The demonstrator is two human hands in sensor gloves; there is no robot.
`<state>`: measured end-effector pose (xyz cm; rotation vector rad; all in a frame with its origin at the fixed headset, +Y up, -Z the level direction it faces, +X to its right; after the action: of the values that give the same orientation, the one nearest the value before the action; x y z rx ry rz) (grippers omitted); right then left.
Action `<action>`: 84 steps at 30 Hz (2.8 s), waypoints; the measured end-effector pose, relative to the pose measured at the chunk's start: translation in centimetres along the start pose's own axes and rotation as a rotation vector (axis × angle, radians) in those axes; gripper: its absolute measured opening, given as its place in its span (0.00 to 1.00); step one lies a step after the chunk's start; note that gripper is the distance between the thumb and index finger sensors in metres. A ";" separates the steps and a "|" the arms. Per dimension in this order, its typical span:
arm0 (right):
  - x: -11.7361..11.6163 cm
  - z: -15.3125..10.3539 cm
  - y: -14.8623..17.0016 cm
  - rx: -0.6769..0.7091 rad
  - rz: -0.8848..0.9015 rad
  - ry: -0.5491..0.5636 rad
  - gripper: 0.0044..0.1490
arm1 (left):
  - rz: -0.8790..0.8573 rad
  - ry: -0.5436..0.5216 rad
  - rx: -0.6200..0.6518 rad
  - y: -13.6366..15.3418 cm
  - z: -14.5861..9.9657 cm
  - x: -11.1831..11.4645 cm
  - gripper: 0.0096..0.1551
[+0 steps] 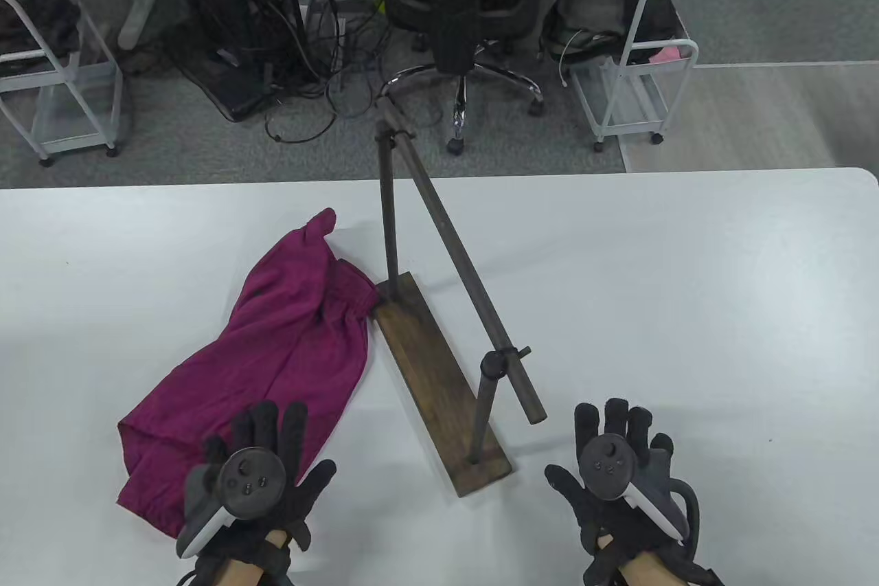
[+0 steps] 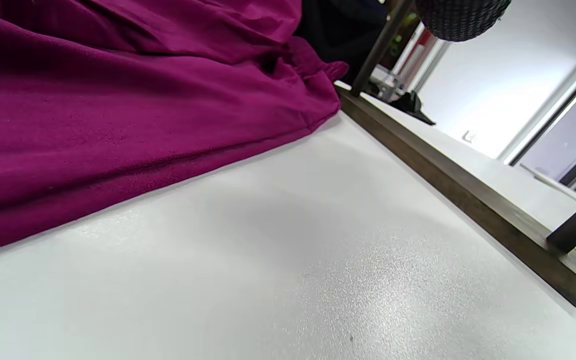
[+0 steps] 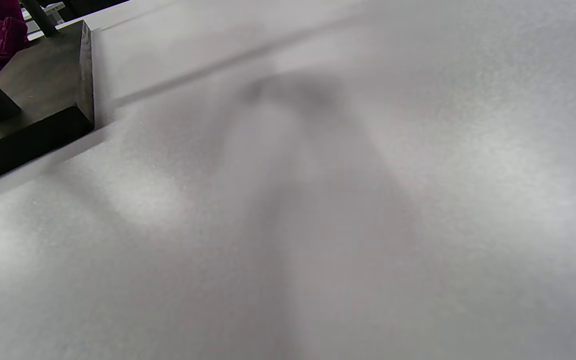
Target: Hang shorts on desktop hanging rack
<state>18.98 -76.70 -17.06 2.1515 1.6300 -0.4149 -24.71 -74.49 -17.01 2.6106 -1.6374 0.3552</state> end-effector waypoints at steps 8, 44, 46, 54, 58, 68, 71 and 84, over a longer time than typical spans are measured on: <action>0.2 -0.4 0.1 0.006 0.007 0.026 0.55 | 0.008 0.010 0.001 -0.1 0.0 0.2 0.51; 0.2 -0.5 0.0 0.021 0.003 0.026 0.55 | 0.016 0.020 -0.020 0.1 0.2 0.3 0.50; 0.2 -0.6 0.0 0.025 0.002 0.028 0.55 | 0.016 0.022 -0.024 0.1 0.2 0.3 0.50; 0.3 -0.6 0.0 0.023 0.001 0.034 0.55 | 0.059 0.038 -0.042 0.5 1.0 0.5 0.51; 0.3 -0.7 -0.1 0.035 -0.007 0.040 0.55 | 0.125 0.057 -0.059 1.1 1.9 0.4 0.52; 0.2 -0.6 -0.3 0.056 -0.010 0.027 0.55 | 0.217 0.098 -0.056 1.9 5.0 -1.2 0.55; 0.2 -0.6 -0.3 0.054 -0.007 0.023 0.55 | 0.216 0.124 -0.051 2.1 6.4 -1.5 0.55; 0.2 -0.6 -0.3 0.053 0.004 0.005 0.55 | 0.396 0.260 -0.108 3.1 11.7 -0.6 0.59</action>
<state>18.74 -76.17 -16.67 2.1964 1.6345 -0.4567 -25.69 -77.09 -28.78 2.0501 -2.0017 0.5740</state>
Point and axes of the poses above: the tracker on the back of each hand, its own y axis roughly to the little-finger side, its own z axis roughly from the wrist to the fingertips, x = y × z, the point moved 1 cm from there along z, roughly from the wrist to the fingertips, and after that the axes turned 5 degrees about -y, right-handed, at the moved point
